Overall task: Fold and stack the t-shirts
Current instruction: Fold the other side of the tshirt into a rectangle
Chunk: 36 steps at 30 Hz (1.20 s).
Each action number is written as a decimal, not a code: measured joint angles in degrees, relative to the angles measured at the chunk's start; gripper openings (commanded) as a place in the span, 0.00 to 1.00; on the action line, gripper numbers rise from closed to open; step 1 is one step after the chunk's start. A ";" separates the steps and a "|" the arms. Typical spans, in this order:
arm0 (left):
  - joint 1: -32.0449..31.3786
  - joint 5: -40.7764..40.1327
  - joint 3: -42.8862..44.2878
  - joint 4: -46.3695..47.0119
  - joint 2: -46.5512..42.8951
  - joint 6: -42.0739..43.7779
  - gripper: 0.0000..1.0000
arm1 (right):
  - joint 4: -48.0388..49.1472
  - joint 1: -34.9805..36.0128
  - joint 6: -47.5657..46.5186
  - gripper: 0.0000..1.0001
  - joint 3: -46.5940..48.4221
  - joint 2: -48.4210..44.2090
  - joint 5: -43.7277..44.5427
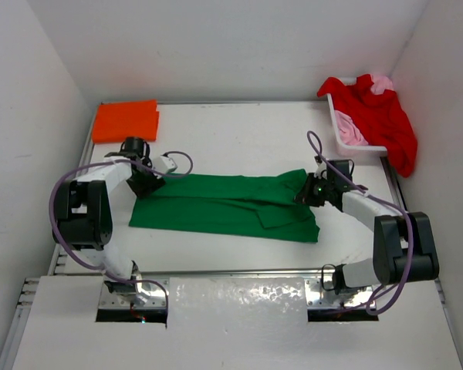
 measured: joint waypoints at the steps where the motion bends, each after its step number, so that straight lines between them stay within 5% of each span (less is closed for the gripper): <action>1: 0.00 0.09 0.66 -1.29 0.00 0.24 0.60 | 0.07 0.00 0.07 0.00 -0.15 0.00 -0.07; 8: -3.67 7.28 16.52 -9.64 -0.24 -4.68 0.61 | 0.13 0.00 0.07 0.00 -0.28 0.02 -0.37; 13: -21.94 13.70 25.97 -3.50 1.70 -14.58 0.59 | 0.61 0.00 0.33 0.00 -1.14 0.61 -0.72; 19: -37.81 23.21 39.17 2.91 19.87 -27.02 0.56 | 1.51 0.02 0.96 0.00 -3.65 0.68 -0.76; 25: -40.81 26.88 45.40 3.26 34.64 -33.07 0.55 | 3.67 0.02 1.99 0.00 -5.22 1.07 -1.01; 36: -42.99 27.41 45.86 2.82 36.50 -35.45 0.35 | 4.92 0.02 2.05 0.00 -5.55 1.88 -1.16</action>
